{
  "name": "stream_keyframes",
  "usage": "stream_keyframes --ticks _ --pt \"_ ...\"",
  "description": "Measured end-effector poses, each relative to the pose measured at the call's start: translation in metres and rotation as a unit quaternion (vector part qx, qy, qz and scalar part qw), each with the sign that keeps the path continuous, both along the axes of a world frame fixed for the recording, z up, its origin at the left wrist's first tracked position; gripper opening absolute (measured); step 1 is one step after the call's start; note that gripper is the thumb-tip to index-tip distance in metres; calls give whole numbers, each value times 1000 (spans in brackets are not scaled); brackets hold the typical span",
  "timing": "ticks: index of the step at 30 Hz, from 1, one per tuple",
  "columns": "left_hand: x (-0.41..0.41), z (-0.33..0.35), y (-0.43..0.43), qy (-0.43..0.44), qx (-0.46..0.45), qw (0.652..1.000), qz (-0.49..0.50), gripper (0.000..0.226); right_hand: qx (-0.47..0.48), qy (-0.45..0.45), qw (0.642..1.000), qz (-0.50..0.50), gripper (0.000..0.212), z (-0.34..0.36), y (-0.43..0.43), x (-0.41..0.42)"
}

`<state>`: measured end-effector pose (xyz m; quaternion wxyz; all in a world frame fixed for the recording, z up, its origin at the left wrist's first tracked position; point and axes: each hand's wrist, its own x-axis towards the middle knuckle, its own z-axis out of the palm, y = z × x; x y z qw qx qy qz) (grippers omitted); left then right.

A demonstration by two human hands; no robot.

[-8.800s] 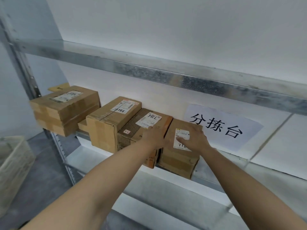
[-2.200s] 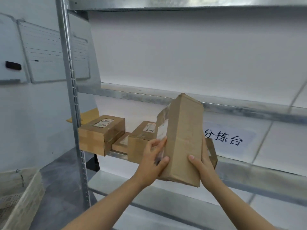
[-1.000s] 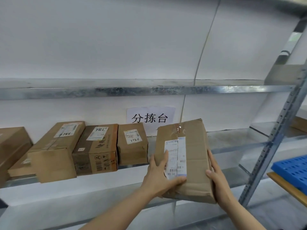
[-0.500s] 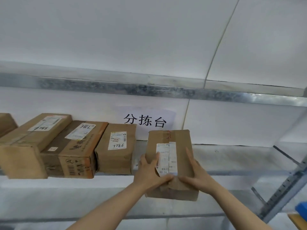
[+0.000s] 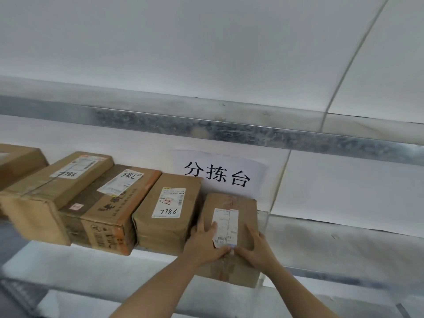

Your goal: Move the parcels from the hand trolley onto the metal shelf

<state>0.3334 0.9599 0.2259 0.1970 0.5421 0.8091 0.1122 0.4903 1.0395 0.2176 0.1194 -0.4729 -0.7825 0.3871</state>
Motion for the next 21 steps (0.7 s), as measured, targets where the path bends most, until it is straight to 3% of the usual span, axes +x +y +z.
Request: stream_keyframes --ticks 6,14,21 --pt "-9 -7 21 35 -6 999 11 85 7 -1 1000 -3 83 -5 22 -18" --pt "-7 -20 32 145 -32 989 5 81 20 -18 1000 1 81 -12 34 -25" --pt "-2 -15 29 138 -23 990 17 75 16 -24 1000 6 83 -14 30 -29"
